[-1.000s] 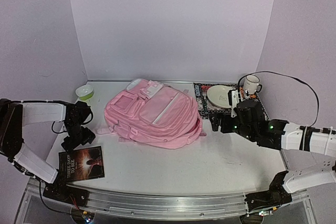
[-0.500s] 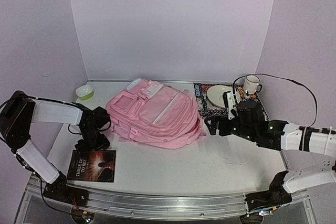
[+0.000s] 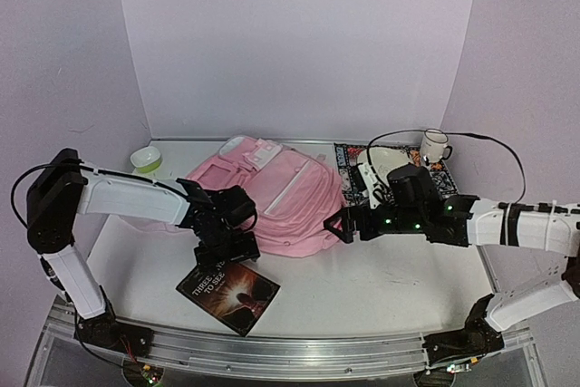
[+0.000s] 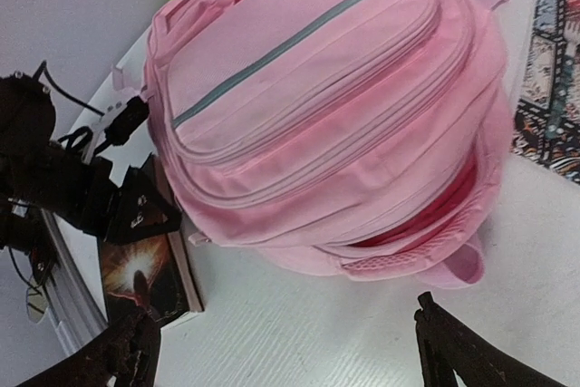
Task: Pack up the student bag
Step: Move the book to the center of the board, then pick up the book from the center of the board.
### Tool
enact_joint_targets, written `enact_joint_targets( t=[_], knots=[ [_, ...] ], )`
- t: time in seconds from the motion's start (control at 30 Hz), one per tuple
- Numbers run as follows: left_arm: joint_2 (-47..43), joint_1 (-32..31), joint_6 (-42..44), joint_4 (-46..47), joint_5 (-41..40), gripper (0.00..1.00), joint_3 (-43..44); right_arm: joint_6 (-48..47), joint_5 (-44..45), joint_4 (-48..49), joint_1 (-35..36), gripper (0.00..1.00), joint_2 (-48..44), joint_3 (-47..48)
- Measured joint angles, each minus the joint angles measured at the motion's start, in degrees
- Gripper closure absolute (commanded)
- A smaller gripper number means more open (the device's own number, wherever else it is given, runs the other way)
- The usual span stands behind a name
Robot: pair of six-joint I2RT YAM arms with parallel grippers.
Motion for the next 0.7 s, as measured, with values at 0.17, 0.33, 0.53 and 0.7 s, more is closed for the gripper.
enact_joint_targets(
  t=[0.17, 0.33, 0.53, 0.7],
  knots=[
    [-7.8, 3.4, 0.1, 1.1, -1.6, 0.01, -8.3, 1.4, -4.6, -0.3, 2.7, 0.02, 5.3, 0.8],
    [-12.2, 8.1, 1.6, 0.3, -2.9, 0.03, -14.9, 3.1, -7.7, -0.3, 6.6, 0.05, 11.6, 2.7],
    [-13.1, 9.0, 2.9, 0.1, -2.8, 0.06, -18.5, 4.6, -10.5, 0.7, 9.8, 0.08, 20.0, 6.8],
    [-10.6, 6.3, 3.9, 1.5, -2.8, 0.08, -16.3, 5.8, -12.3, 1.7, 11.2, 0.12, 26.8, 9.7]
  ],
)
